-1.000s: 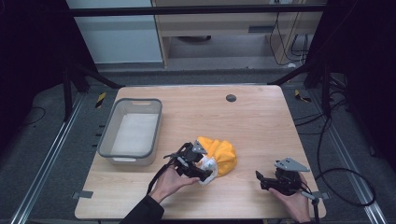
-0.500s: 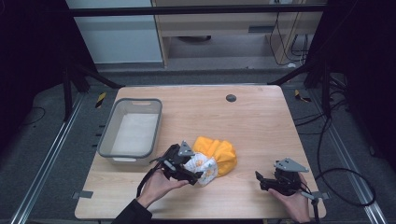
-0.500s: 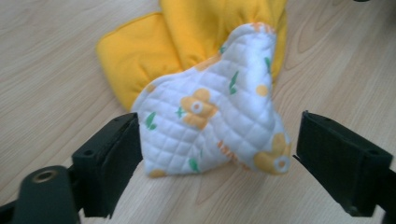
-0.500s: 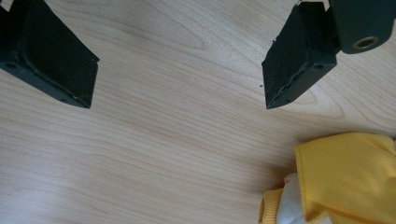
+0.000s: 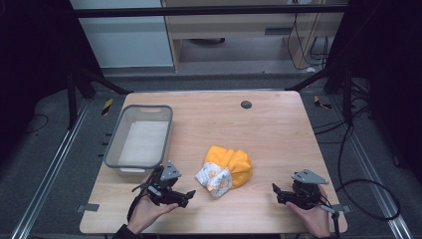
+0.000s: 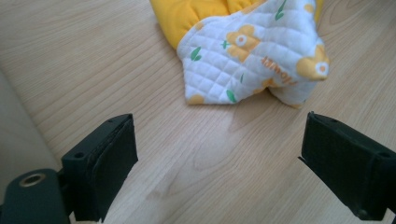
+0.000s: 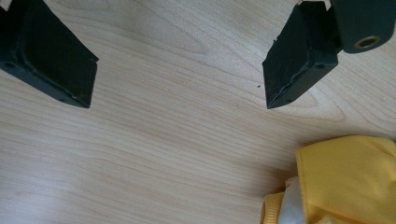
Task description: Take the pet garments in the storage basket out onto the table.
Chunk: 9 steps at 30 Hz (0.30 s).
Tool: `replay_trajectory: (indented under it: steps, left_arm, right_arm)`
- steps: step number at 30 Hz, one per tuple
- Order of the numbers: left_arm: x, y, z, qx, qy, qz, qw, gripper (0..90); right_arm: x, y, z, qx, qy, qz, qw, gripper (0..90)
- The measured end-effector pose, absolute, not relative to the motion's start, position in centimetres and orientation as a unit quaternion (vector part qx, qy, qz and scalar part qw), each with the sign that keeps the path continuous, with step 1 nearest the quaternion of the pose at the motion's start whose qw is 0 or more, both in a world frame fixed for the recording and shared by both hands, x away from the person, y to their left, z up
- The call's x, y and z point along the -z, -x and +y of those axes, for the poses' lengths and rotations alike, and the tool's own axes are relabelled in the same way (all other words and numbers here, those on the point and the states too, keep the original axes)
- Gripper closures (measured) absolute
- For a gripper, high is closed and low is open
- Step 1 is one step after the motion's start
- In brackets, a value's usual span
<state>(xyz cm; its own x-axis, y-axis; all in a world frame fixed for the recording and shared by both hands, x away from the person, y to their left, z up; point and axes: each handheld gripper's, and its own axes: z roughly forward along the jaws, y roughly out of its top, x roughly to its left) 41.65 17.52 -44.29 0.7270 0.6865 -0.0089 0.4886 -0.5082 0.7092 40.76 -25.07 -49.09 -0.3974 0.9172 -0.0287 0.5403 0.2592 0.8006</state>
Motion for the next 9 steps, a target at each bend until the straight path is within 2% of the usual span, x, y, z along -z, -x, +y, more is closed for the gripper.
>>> replay_trajectory:
  steps: [9]
  left_arm:
    - [45.4,-40.4,21.6,-0.149,-0.835,0.377,0.373,12.5]
  right_arm:
    - [49.1,-40.7,-25.1,-0.368,-0.487,0.750,0.255,9.5]
